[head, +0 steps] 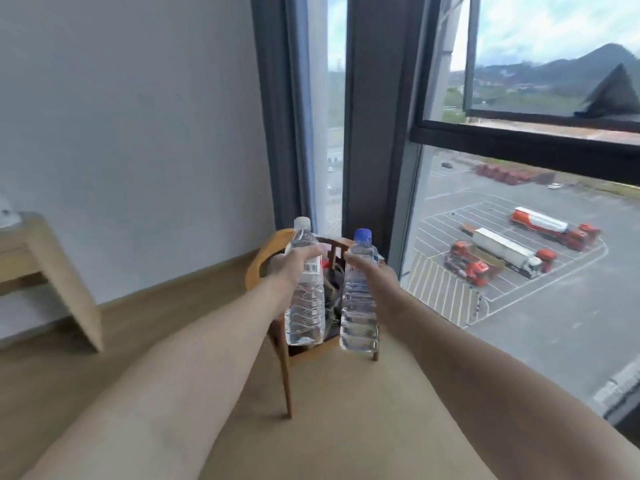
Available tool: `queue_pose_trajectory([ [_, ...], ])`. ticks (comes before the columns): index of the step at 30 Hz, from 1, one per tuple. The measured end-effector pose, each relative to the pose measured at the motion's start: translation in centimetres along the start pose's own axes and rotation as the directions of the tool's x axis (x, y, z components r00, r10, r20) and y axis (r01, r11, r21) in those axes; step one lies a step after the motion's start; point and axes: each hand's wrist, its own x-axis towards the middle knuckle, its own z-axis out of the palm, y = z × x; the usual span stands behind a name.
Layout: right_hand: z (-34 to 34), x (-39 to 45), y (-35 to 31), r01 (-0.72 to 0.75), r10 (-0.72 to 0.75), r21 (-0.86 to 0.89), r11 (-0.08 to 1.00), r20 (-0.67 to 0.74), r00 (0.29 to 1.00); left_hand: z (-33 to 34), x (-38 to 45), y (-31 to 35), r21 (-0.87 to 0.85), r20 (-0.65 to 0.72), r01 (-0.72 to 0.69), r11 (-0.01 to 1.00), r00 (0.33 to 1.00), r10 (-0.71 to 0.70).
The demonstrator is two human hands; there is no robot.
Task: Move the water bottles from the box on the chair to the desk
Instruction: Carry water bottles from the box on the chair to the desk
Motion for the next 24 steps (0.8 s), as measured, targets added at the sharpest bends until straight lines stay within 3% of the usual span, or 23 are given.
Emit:
queue_pose_trajectory([
  [7, 19.9, -0.3, 4.2, 0.006, 0.009, -0.091, 0.996, 0.171, 0.985, -19.8, -1.0, -1.4, -0.005, -0.160, 0.031, 1.000, 0.987, -0.031],
  [12, 32.9, -1.2, 7.9, -0.063, 0.098, -0.128, 0.990, 0.281, 0.955, -32.7, -2.1, -3.2, -0.064, -0.373, 0.091, 0.994, 0.922, -0.109],
  [17, 43.3, -1.3, 10.7, -0.108, 0.179, -0.190, 0.976, 0.409, 0.895, -42.4, -2.2, -4.9, -0.174, -0.447, 0.120, 0.977, 0.875, -0.187],
  [20, 49.9, -0.3, 12.0, -0.126, 0.230, -0.232, 0.965, 0.502, 0.834, -48.5, -1.9, -5.8, -0.205, -0.581, 0.080, 0.975, 0.792, -0.187],
  [24, 59.3, 1.9, 13.4, -0.122, 0.262, -0.265, 0.956, 0.597, 0.758, -55.8, -0.6, -6.1, -0.234, -0.633, 0.067, 0.970, 0.746, -0.204],
])
